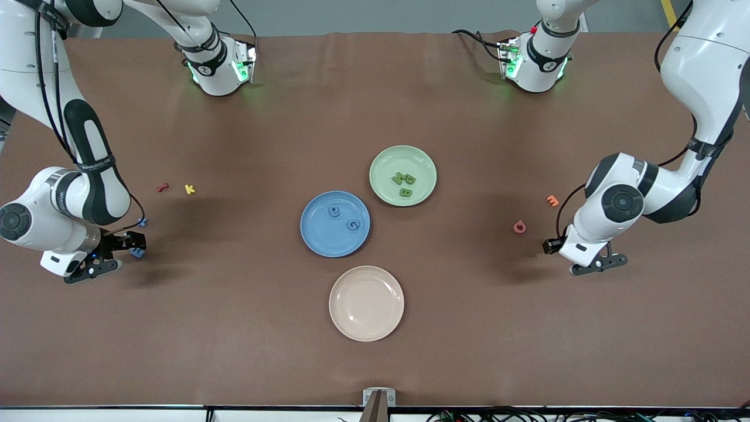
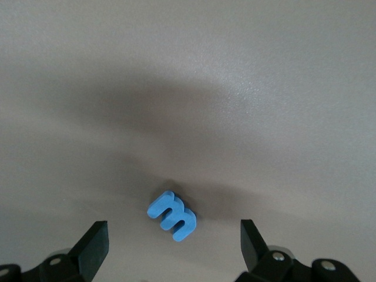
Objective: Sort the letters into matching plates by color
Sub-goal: 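Grasp blue m with the right gripper while the left gripper grasps green u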
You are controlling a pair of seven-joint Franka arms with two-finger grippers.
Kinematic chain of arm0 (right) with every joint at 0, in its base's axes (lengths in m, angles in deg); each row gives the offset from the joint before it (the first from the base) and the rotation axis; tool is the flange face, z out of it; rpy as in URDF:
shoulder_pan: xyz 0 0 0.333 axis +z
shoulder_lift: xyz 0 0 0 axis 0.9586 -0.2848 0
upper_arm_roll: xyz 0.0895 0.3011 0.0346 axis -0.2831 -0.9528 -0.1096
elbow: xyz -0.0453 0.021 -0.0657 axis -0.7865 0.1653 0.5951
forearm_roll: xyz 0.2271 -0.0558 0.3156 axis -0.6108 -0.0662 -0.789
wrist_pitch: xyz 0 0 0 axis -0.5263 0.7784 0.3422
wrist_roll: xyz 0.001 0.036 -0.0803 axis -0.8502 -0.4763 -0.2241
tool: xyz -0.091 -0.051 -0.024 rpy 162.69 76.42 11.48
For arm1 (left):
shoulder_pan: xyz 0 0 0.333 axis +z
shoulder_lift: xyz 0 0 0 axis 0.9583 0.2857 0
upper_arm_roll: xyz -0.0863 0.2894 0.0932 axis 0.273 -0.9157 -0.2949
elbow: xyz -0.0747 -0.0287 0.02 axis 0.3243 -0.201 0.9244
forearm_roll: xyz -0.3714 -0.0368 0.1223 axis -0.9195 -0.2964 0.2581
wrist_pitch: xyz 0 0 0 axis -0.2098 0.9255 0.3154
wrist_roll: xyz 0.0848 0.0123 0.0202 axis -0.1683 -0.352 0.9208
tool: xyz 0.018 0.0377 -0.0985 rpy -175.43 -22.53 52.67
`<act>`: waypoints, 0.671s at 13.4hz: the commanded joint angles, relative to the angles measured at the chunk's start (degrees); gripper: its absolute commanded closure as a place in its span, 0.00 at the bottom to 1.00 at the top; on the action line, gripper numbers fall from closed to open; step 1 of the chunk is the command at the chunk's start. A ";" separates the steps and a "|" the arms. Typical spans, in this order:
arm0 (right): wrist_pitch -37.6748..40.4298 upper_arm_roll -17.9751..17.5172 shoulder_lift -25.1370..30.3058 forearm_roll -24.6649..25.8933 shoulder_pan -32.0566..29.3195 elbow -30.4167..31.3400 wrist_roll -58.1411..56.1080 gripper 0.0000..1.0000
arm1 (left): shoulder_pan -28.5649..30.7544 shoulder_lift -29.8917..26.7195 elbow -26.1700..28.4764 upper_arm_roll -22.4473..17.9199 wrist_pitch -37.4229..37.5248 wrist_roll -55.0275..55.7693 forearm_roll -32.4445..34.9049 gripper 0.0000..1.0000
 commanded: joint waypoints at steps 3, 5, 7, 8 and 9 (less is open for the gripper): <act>-3.29 -0.81 0.30 0.60 -0.89 2.26 -0.47 0.01 | 0.29 1.58 0.97 0.70 -2.50 0.39 1.08 0.33; -4.88 -0.81 -0.66 0.52 -0.97 2.26 -0.47 0.01 | 0.38 1.85 1.93 0.70 -3.03 1.19 1.08 0.36; -5.58 -0.81 -1.11 0.43 -1.06 2.26 -0.47 0.02 | 1.69 1.76 2.90 0.61 -3.12 1.36 1.08 0.38; -6.02 -0.81 -1.28 0.43 -1.06 2.26 -0.47 0.02 | 2.14 1.76 3.08 0.61 -3.12 1.36 1.08 0.40; -6.20 -0.81 -1.37 0.43 -1.15 2.26 -0.47 0.03 | 2.05 1.85 3.17 0.61 -3.12 1.45 0.99 0.40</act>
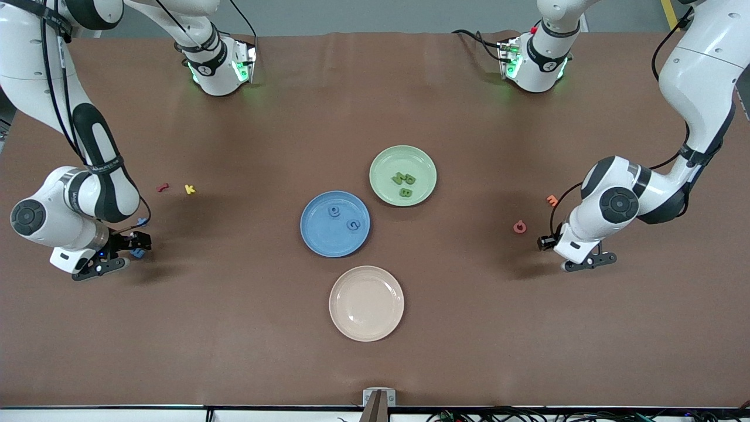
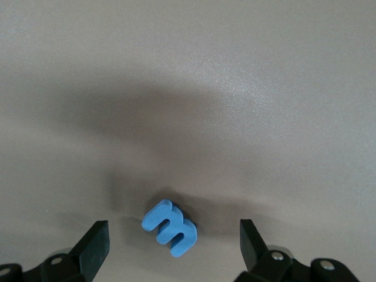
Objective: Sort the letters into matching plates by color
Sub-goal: 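Grasp blue m with the right gripper while the left gripper grasps green u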
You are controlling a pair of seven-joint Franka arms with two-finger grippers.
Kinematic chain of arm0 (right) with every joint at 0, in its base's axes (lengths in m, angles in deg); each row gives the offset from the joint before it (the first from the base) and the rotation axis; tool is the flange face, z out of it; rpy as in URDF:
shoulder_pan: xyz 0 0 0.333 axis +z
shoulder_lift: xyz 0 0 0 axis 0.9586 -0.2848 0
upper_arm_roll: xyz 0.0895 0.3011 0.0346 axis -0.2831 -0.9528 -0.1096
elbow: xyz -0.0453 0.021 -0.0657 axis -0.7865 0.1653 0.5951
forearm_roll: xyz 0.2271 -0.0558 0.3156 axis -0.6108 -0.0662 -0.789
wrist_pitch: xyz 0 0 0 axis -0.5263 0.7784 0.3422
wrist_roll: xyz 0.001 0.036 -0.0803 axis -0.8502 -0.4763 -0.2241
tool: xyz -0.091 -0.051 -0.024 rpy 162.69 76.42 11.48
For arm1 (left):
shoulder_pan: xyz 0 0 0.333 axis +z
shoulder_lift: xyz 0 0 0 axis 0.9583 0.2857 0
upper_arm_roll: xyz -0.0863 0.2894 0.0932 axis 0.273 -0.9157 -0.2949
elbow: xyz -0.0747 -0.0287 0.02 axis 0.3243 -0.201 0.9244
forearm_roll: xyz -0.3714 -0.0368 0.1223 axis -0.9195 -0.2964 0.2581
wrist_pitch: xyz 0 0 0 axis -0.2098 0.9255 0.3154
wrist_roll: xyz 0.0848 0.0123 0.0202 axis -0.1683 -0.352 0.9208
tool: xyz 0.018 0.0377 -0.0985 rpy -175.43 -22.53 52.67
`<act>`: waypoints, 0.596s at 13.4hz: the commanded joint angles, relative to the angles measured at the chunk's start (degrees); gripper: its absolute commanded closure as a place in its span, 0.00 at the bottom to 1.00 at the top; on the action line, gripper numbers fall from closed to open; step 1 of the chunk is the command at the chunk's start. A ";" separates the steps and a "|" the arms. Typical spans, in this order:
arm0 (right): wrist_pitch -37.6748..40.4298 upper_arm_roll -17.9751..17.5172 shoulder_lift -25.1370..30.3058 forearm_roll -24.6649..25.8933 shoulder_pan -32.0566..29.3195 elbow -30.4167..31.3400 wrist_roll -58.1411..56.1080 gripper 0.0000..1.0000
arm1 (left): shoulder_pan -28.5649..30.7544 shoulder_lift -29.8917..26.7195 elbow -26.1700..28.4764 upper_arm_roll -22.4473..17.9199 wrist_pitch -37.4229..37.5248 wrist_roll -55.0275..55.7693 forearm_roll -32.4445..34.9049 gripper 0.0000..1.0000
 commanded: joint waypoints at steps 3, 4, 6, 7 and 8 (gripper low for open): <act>-1.03 -0.82 -0.60 0.43 -1.14 0.25 -0.55 0.15 | 1.23 0.13 1.33 0.41 -1.33 1.99 0.96 0.43; -1.12 -0.90 -0.70 0.43 -1.14 0.25 -0.55 0.20 | 1.23 0.13 1.33 0.41 -1.33 2.17 0.96 0.43; -1.03 -0.91 -0.70 0.43 -1.14 0.25 -0.55 0.27 | 1.14 0.13 1.33 0.49 -1.33 2.34 0.87 0.43; -1.03 -0.91 -0.70 0.43 -1.14 0.25 -0.90 0.32 | 1.14 0.04 1.24 0.49 -1.33 2.34 0.61 0.43; -1.03 -0.91 -0.70 0.34 -1.14 0.25 -0.90 0.37 | 1.14 -0.04 1.15 0.58 -1.33 2.26 0.43 0.43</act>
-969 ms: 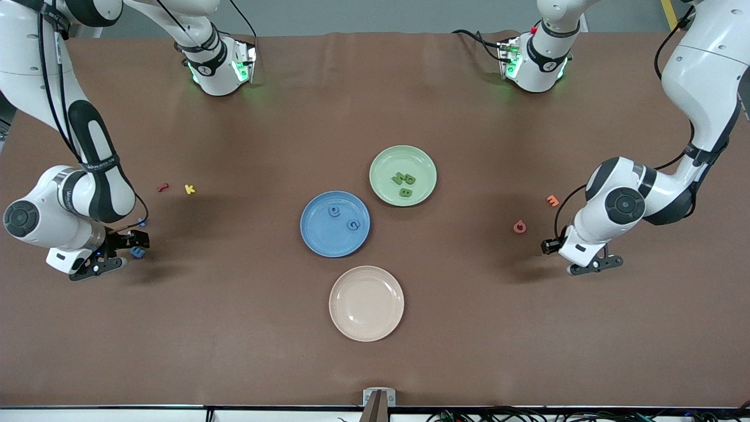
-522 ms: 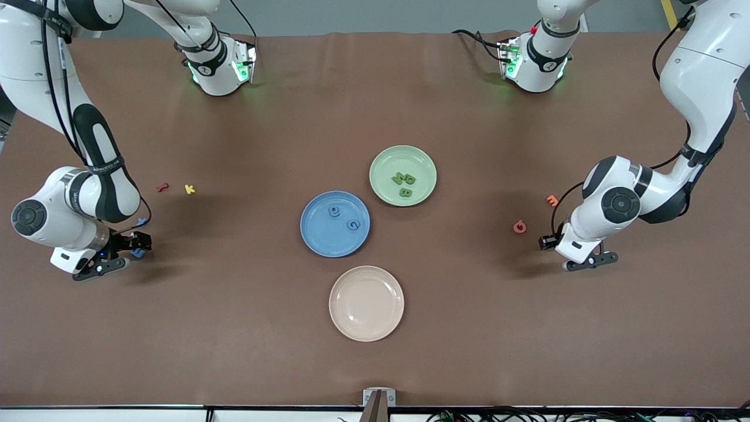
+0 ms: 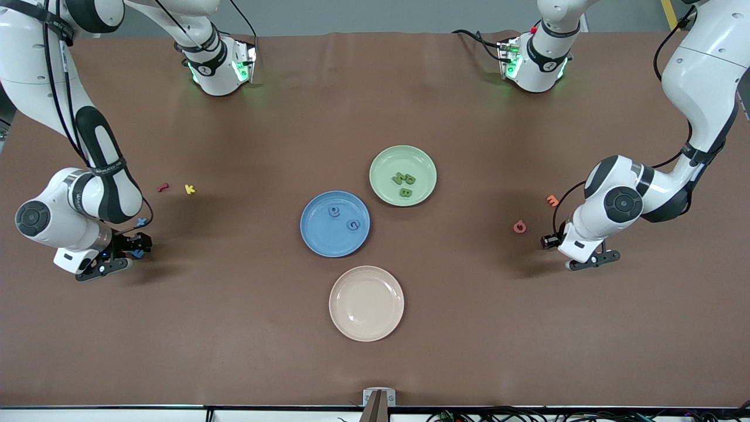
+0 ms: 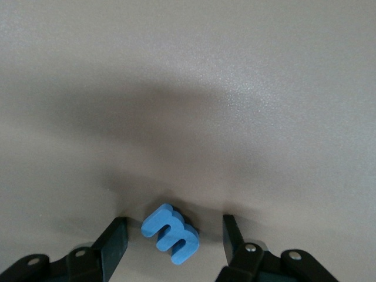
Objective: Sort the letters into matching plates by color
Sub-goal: 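Grasp blue m with the right gripper while the left gripper grasps green u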
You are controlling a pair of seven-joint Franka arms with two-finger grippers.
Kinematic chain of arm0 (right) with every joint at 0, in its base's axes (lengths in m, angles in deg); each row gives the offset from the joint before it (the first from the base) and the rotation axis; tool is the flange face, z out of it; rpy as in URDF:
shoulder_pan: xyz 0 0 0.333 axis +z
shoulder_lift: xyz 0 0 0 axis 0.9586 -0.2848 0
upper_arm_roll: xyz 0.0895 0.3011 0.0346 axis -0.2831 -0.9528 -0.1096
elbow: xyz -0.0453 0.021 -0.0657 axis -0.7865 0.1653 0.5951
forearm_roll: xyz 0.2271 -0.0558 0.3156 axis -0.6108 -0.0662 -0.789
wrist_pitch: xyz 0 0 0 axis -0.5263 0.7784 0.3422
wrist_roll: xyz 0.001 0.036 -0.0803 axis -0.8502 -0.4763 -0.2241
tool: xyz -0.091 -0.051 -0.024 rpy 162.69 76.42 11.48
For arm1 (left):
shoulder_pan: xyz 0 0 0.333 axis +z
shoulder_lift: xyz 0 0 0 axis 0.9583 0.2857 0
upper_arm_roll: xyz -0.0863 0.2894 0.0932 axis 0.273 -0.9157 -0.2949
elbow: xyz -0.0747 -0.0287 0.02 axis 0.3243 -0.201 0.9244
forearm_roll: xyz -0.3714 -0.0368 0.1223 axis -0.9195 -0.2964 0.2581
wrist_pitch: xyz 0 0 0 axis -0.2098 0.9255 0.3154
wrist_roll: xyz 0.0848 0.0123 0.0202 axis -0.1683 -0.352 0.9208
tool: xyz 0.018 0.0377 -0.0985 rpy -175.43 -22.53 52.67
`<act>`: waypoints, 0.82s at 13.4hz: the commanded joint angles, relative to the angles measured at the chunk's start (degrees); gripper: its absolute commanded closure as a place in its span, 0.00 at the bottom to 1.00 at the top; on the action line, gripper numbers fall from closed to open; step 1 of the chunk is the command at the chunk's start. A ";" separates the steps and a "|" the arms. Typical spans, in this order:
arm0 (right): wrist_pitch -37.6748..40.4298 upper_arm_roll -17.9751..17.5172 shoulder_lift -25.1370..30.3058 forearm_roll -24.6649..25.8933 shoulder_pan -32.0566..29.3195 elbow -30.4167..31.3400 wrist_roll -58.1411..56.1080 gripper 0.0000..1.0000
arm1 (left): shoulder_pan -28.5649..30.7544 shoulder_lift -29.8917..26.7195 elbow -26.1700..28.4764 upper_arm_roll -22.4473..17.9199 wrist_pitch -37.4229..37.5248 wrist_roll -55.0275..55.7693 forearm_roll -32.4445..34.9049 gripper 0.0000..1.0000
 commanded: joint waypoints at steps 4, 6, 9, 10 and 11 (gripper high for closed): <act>-0.54 -0.92 -0.05 0.45 -1.13 0.24 -0.83 0.58 | 0.10 0.02 0.39 0.53 -0.95 1.09 0.34 0.43; -0.54 -0.92 -0.05 0.45 -1.13 0.07 -0.92 0.68 | -0.08 0.20 0.39 0.53 -0.95 1.18 0.34 0.44; -0.45 -0.92 -0.05 0.36 -0.95 -0.20 -1.10 0.75 | -0.17 0.99 0.30 0.53 -1.21 1.18 0.26 0.46; -0.19 -0.92 0.04 0.36 -0.78 -0.37 -1.01 0.76 | -0.17 1.25 0.39 0.45 -1.47 1.18 0.34 0.47; 0.08 -0.92 0.04 0.45 -0.69 -0.63 -1.10 0.77 | -0.08 1.34 0.30 0.45 -1.48 1.18 0.34 0.48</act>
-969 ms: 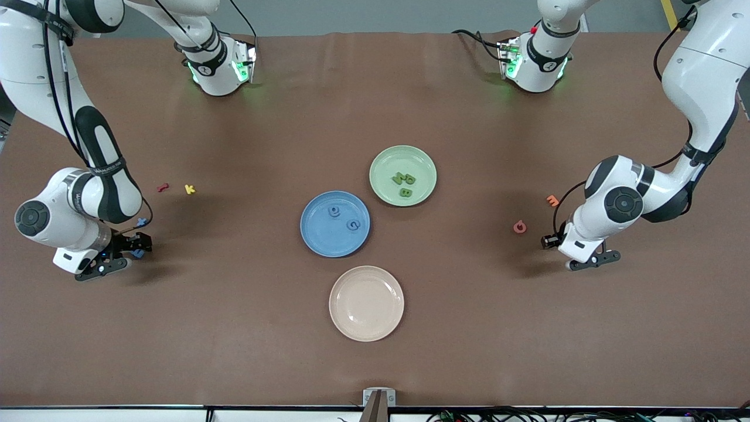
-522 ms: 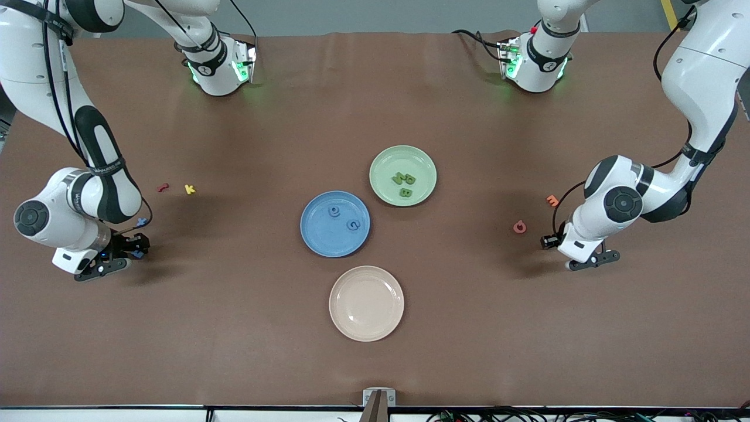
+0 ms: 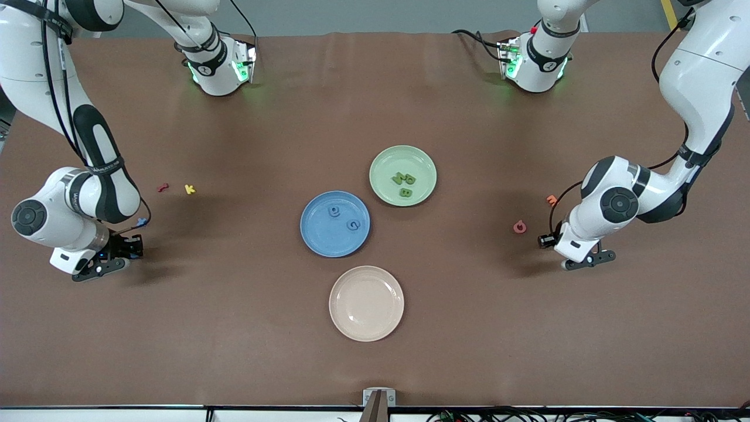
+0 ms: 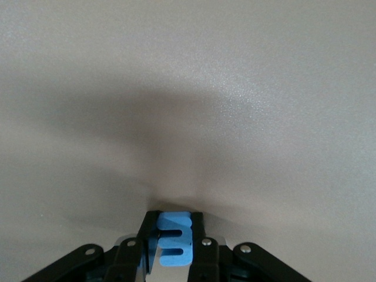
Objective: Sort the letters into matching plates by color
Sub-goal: 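Place blue m on the blue plate while the left gripper drops green u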
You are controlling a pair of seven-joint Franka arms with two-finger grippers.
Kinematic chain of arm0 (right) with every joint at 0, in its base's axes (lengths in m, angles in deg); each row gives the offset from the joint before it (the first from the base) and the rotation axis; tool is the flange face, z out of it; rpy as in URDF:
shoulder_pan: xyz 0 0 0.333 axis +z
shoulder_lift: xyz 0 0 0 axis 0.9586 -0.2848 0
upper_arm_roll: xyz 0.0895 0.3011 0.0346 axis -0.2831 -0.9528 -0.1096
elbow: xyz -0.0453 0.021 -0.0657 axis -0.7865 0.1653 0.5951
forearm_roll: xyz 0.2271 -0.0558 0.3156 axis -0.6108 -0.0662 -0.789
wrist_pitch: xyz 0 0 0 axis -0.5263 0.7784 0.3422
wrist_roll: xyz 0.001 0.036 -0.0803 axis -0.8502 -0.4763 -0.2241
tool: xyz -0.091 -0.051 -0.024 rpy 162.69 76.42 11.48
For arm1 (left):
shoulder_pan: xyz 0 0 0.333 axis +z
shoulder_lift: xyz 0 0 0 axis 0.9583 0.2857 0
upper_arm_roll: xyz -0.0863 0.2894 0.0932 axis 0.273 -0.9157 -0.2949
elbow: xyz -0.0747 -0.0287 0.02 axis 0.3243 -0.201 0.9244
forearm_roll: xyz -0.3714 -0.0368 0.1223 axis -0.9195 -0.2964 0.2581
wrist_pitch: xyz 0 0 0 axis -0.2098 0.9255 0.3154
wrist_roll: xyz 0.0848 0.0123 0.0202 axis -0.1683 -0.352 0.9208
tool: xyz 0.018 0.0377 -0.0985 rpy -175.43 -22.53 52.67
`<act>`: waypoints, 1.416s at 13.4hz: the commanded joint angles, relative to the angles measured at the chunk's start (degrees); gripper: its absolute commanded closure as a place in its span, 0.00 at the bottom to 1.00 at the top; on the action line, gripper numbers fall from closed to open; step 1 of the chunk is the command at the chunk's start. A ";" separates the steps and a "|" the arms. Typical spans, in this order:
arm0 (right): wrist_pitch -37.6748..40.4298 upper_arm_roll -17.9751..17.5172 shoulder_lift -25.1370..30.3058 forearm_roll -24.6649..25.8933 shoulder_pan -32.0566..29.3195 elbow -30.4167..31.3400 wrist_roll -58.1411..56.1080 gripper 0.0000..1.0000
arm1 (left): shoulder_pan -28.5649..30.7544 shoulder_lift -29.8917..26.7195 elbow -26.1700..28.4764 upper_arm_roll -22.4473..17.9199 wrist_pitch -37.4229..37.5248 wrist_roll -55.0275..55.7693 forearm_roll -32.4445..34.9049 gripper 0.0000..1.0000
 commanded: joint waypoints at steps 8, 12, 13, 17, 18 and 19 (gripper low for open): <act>14.70 -1.16 3.34 0.36 4.87 -7.77 2.26 0.78 | 0.87 -2.17 0.14 3.19 0.86 0.83 0.26 1.00; 24.03 -1.16 3.60 0.36 11.36 -12.44 14.46 0.78 | 0.70 -3.76 0.22 11.54 4.82 4.68 -0.45 0.99; 24.74 -1.16 3.60 0.36 13.65 -12.88 18.41 0.78 | -0.26 -3.76 0.05 13.04 5.09 5.57 -0.36 0.99; 26.23 -1.68 3.60 -0.17 23.31 -13.06 36.69 0.78 | -10.61 -3.06 0.05 14.55 5.09 17.40 -0.45 0.99; 26.42 -2.03 3.60 -1.74 25.42 -13.06 41.00 0.78 | -13.16 -3.06 0.14 14.55 5.09 21.62 -0.45 0.99; 26.42 -2.21 3.60 -3.58 27.71 -13.06 44.78 0.78 | -15.97 -2.97 0.14 14.55 5.09 26.01 -0.45 0.99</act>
